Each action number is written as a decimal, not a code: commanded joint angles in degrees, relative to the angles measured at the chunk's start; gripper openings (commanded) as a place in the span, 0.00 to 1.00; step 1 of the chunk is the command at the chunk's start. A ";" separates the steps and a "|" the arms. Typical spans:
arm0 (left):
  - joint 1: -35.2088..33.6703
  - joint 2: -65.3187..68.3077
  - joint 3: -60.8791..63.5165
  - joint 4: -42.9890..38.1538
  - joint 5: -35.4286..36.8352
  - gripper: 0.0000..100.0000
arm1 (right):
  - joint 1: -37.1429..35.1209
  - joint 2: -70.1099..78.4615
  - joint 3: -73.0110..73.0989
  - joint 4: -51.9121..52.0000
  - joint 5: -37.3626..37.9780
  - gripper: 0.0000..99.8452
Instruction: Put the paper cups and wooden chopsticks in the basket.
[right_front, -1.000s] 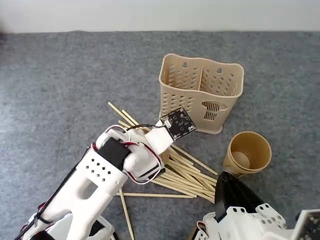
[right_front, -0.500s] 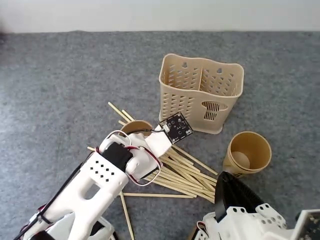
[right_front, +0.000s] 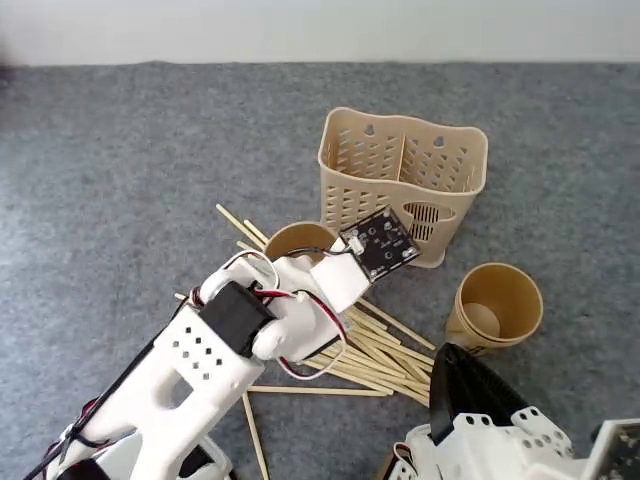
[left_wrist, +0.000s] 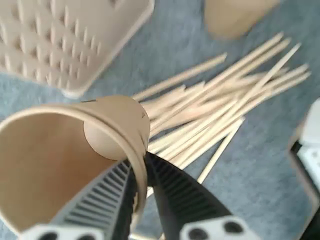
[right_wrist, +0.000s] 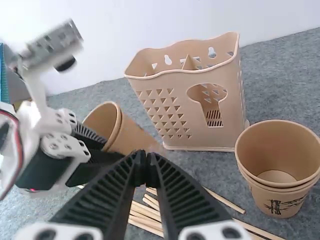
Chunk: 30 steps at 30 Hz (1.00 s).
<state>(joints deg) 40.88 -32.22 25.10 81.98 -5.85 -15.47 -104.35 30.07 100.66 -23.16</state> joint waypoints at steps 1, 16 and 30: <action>2.55 -2.02 -6.81 -0.88 2.02 0.01 | -0.40 0.31 -4.13 2.07 -0.35 0.01; 10.64 -1.32 -8.75 -19.69 -0.88 0.01 | -0.40 0.31 -11.87 -14.73 -0.35 0.01; 20.04 16.00 -18.07 -20.22 -1.05 0.01 | -10.68 0.31 -11.60 -24.75 -0.53 0.01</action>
<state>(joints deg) 59.16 -17.27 12.26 61.32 -5.93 -24.09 -104.35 19.52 77.01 -23.25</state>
